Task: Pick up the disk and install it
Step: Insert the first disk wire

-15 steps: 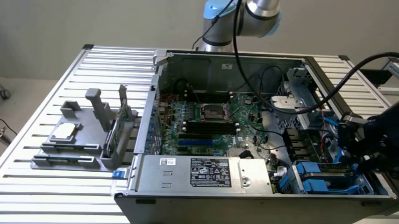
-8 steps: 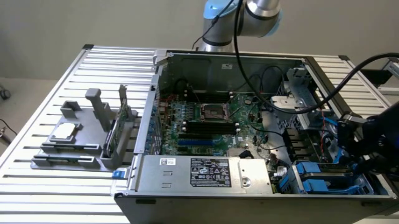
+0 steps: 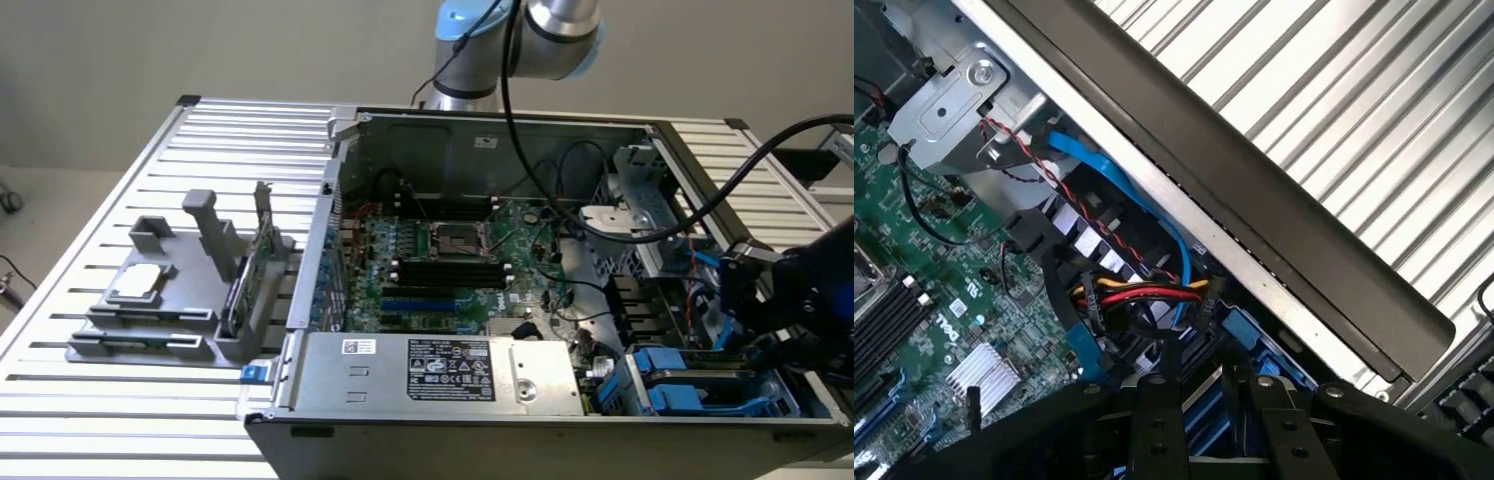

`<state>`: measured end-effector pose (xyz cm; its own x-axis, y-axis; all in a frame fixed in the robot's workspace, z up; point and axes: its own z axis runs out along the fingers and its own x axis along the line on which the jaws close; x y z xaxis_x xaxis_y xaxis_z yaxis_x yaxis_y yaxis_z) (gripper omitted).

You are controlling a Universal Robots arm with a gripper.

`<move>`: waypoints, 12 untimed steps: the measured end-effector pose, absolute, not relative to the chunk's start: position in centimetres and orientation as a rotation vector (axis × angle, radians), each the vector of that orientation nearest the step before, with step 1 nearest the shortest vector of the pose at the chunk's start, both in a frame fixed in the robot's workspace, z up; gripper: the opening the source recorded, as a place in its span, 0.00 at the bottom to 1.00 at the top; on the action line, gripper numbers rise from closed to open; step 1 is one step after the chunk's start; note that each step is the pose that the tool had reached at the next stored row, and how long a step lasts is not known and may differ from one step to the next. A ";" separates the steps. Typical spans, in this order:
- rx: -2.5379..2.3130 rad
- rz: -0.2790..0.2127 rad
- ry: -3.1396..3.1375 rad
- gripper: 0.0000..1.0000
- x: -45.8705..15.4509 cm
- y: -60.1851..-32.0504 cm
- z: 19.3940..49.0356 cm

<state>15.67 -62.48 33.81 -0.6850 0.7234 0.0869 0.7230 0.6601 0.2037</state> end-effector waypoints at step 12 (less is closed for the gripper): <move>1.315 0.382 2.835 0.31 15.7 -62.2 33.6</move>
